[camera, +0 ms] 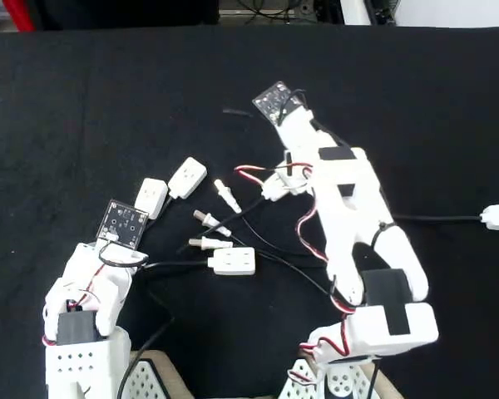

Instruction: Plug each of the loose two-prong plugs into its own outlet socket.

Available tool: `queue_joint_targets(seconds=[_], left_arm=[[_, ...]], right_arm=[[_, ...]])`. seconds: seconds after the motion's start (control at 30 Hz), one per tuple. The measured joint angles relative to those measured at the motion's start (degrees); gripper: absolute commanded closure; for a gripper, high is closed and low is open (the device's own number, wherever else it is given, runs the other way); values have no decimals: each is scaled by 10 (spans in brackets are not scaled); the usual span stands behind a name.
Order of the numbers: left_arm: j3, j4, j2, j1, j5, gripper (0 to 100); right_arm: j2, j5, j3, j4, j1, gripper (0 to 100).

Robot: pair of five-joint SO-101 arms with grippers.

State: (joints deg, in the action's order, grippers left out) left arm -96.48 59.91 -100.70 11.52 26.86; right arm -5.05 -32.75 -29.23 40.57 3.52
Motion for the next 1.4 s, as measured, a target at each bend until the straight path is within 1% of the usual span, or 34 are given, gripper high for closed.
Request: queue_joint_targets(seconds=[0.57, 0.83, 0.93, 1.03, 1.1, 1.3, 1.4], left_arm=[[0, 0, 0, 0, 0, 970], [0, 0, 0, 0, 0, 970], [0, 0, 0, 0, 0, 970], [0, 0, 0, 0, 0, 970], [0, 0, 0, 0, 0, 970], [0, 0, 0, 0, 0, 970], [0, 0, 0, 0, 0, 970]], right_arm=[[7, -5, -4, 8, -6, 987], [75, -48, -70, 28, -23, 987], [76, -48, -102, 4, -25, 987], [82, -32, -141, -36, -25, 987], [69, -25, -152, -40, -25, 987], [69, 22, -142, -59, -23, 987], [69, 29, -116, -48, -22, 987]])
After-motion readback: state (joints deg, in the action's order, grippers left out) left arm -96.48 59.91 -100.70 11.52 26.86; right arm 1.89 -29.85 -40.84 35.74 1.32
